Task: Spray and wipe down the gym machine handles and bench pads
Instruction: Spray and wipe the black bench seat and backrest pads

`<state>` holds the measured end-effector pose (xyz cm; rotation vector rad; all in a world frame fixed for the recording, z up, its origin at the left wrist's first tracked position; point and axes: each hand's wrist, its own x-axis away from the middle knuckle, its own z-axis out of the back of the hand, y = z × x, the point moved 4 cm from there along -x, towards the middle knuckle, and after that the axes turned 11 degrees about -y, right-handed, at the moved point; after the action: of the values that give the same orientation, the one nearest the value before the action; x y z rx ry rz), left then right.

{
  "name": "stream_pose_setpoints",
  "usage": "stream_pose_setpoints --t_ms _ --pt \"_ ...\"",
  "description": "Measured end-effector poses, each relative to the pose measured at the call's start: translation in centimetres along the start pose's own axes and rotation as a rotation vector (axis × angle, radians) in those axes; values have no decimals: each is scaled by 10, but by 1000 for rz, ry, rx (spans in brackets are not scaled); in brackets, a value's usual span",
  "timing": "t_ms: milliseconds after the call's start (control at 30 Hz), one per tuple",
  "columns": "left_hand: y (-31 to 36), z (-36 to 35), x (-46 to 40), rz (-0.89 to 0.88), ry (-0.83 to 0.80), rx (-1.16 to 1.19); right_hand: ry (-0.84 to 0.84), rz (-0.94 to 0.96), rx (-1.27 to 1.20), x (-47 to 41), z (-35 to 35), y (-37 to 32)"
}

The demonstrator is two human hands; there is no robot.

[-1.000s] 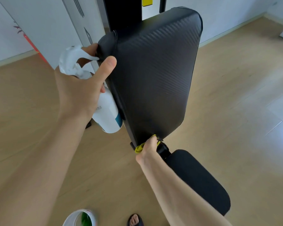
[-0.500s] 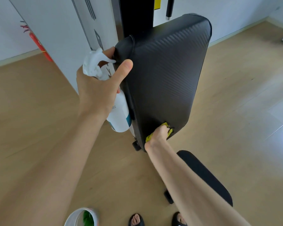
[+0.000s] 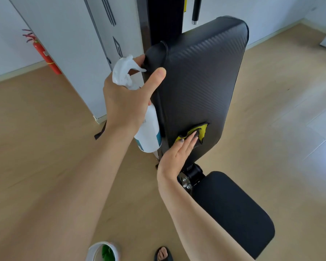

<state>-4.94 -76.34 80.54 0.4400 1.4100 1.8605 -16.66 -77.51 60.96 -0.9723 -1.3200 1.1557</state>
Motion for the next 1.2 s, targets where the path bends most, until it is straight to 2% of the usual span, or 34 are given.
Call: stream_pose_setpoints --t_ms 133,200,233,300,367,533,600,767,900,1000,1067,1200 --pt "-1 0 -1 -3 -5 21 -41 -313 -168 -24 11 28" --pt "-1 -1 -1 2 -8 24 44 -420 -202 -30 13 20" --pt "0 -1 0 6 -12 30 19 -366 -171 -24 10 2" --pt "2 -1 0 11 -18 43 -62 -88 -147 2 -2 -36" --pt "4 0 1 1 -27 38 -73 81 -45 26 -16 -59" --pt "8 2 2 -26 -40 2 -24 379 279 27 -19 -45" --pt "7 4 1 -25 -31 18 -33 350 304 22 -13 -15" --pt "2 3 -1 -38 -25 26 -106 72 137 18 4 36" --pt "2 2 -1 -35 -27 13 -49 -154 -3 6 12 31" --pt "4 1 -1 -24 -29 16 8 -288 -131 -11 11 2" --pt "3 1 0 -9 -25 30 10 -207 -136 -12 5 -29" --pt "5 2 -1 -49 -16 35 -3 156 -18 -16 -5 -89"
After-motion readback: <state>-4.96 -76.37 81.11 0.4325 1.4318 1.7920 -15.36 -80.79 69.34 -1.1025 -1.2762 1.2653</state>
